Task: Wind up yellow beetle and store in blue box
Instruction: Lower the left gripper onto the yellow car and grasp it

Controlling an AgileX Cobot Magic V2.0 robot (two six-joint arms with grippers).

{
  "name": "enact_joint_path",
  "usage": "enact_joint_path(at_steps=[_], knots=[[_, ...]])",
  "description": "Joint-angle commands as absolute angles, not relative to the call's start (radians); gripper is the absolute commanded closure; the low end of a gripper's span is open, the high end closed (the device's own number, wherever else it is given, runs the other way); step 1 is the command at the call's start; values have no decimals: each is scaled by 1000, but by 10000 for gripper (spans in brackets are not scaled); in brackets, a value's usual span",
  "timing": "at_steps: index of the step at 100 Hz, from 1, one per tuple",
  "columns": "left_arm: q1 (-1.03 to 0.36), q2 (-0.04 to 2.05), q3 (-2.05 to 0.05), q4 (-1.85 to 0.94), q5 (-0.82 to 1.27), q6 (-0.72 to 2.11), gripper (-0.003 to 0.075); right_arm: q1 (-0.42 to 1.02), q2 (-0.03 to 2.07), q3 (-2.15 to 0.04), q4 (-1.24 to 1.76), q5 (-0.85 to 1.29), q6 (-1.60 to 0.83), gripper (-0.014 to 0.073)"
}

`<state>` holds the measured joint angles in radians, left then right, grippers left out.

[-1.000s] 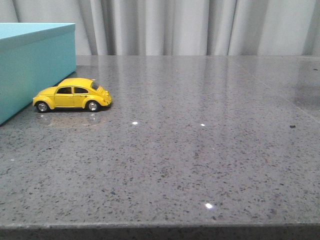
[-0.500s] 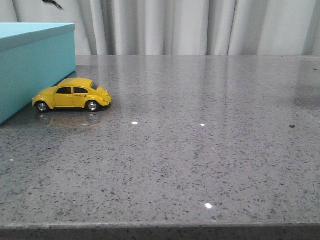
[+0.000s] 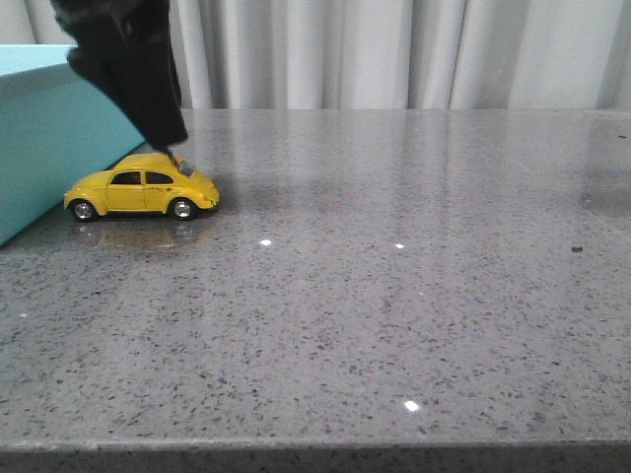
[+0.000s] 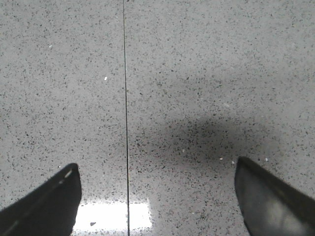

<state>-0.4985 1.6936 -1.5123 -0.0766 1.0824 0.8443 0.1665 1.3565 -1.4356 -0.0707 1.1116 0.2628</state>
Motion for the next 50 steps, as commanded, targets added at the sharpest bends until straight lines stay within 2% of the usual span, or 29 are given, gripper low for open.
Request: enact_joint_path(at_steps=[1,37,50], knots=[[-505,1677,-1547,-90,1070,845,256,163,1322,-1460,-79,1066,251,-31],[-505,1735,-1547,-88,1080,845,262,163,1322,-1460,-79,1066,251,-31],[-505,1735,-1547,-86,1084,845,332,163,1322,-1460,-79,1065,251,-31]])
